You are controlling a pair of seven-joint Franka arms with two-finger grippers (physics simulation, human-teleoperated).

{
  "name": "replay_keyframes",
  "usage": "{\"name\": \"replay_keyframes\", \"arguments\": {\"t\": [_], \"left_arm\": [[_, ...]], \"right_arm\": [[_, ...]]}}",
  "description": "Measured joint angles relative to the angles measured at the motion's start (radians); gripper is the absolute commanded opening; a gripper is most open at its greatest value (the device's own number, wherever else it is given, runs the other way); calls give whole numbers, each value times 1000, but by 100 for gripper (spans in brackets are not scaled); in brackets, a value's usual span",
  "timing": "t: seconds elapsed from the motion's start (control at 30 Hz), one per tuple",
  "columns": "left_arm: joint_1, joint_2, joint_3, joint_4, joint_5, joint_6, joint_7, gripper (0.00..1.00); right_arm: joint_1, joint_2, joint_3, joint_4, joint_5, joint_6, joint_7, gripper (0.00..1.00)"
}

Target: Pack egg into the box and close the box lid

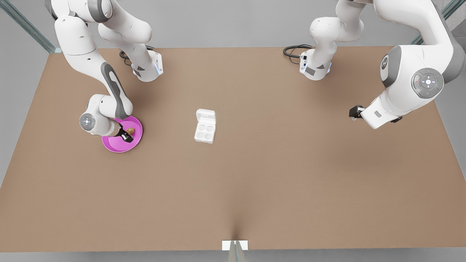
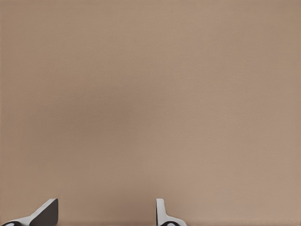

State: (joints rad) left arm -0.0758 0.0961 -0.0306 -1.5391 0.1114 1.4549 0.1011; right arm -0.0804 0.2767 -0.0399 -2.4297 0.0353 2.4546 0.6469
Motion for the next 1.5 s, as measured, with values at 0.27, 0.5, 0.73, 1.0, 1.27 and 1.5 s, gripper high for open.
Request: {"name": "replay_keyframes", "arguments": {"t": [0.27, 0.5, 0.73, 1.0, 1.27, 1.5], "left_arm": [[-1, 0, 0, 0, -1, 1, 1, 100], [0, 0, 0, 0, 0, 2, 2, 100], [0, 0, 0, 0, 0, 1, 2, 100], [0, 0, 0, 0, 0, 2, 2, 100], [1, 0, 0, 0, 0, 3, 3, 100], [0, 1, 0, 0, -1, 4, 3, 100]], "right_arm": [[13, 12, 9, -2, 0, -1, 43, 100], [16, 12, 10, -3, 0, -3, 66, 80], [15, 15, 12, 0, 0, -4, 79, 68], [14, 18, 12, 6, 0, -5, 88, 63], [16, 20, 15, 6, 0, -5, 89, 59], [15, 21, 20, 6, 0, -5, 87, 56]]}}
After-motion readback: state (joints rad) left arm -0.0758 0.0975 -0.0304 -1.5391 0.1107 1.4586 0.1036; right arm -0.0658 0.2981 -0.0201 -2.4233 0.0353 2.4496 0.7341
